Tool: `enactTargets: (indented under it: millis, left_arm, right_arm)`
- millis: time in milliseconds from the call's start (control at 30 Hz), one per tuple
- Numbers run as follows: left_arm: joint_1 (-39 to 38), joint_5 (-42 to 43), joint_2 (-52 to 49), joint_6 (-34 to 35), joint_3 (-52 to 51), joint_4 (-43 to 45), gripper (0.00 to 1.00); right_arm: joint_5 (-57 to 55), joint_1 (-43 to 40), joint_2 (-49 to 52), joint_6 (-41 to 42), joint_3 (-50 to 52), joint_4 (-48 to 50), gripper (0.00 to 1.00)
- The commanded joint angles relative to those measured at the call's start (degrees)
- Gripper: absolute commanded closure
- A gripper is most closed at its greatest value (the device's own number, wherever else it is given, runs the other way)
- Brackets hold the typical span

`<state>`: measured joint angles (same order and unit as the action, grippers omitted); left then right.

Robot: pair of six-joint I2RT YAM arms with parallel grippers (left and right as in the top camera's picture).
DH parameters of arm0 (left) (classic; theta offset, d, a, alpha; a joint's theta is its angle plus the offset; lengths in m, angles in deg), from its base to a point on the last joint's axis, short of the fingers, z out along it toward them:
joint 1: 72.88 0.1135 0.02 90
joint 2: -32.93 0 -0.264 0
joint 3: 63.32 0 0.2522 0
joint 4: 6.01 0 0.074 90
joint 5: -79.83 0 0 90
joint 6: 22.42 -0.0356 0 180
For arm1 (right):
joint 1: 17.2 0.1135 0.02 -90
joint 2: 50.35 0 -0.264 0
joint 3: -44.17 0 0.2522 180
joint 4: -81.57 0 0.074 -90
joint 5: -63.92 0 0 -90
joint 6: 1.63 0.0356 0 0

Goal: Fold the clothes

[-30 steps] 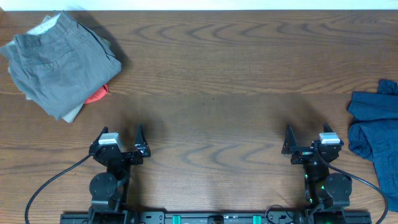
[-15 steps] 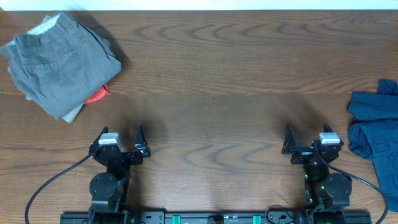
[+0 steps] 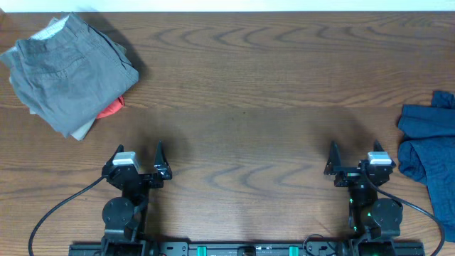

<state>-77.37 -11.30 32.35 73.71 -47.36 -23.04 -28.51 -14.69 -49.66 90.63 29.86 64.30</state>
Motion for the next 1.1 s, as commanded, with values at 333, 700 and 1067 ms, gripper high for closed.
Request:
enactTargets:
  millis: [333,700,1067]
  left_arm:
    - [0.3,2.9,-0.1,2.3,-0.2,-0.5,0.02]
    - [0.3,5.2,-14.5,2.3,12.2,-5.7,0.02]
    - [0.3,5.2,-25.8,2.3,19.4,-8.7,0.02]
  right_arm:
    - [-0.7,0.5,0.6,2.4,-0.7,-1.2,0.01]
    - [-7.9,0.0,18.1,2.7,-18.6,-19.1,0.01]
    - [-5.3,-10.3,49.5,6.4,-34.8,-28.6,0.01]
